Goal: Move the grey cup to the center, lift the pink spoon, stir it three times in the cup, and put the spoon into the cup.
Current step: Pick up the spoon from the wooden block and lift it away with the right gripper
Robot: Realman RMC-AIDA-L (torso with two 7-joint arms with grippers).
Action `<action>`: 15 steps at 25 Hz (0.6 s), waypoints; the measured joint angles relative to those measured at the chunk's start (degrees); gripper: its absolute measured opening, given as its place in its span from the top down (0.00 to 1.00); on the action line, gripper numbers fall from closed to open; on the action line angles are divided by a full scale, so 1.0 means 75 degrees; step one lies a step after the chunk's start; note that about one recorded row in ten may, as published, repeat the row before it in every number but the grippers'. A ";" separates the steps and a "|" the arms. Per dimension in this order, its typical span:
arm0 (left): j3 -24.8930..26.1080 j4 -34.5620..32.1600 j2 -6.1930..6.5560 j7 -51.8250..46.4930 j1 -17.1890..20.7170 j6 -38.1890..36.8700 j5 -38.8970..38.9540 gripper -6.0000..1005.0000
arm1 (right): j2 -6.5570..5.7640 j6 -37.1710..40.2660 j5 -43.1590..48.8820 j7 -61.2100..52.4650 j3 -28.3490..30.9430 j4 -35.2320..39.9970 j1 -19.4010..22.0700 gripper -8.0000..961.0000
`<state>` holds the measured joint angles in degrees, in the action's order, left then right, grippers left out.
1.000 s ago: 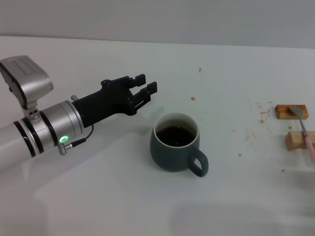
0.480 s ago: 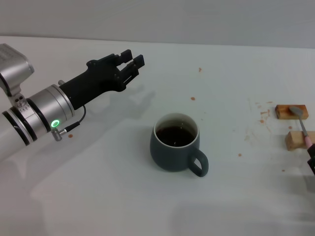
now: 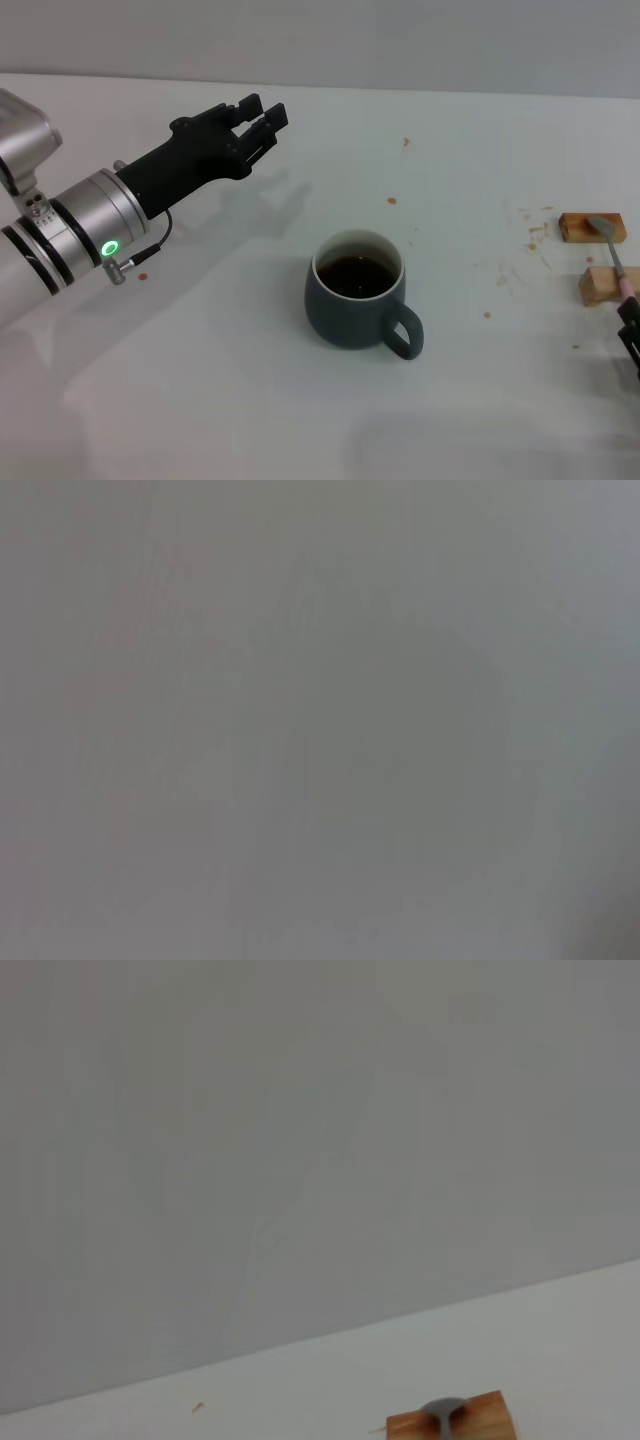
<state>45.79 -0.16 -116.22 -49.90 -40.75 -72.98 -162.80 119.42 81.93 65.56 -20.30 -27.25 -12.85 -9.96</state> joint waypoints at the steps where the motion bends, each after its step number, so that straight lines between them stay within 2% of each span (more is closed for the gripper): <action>1: 0.0000 0.0000 0.0000 0.0000 0.0000 0.0000 0.0000 0.61 | -0.0001 -0.0004 0.0001 0.0000 -0.0035 0.0003 -0.0009 0.35; 15: 0.0134 0.0218 0.0021 0.0058 0.0054 0.0008 0.0005 0.61 | -0.0009 -0.0246 0.0002 0.0000 -0.0265 0.0036 -0.0109 0.36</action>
<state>46.79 1.48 -116.06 -49.47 -40.34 -72.92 -162.77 119.35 80.09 65.57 -20.30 -29.24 -12.58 -10.78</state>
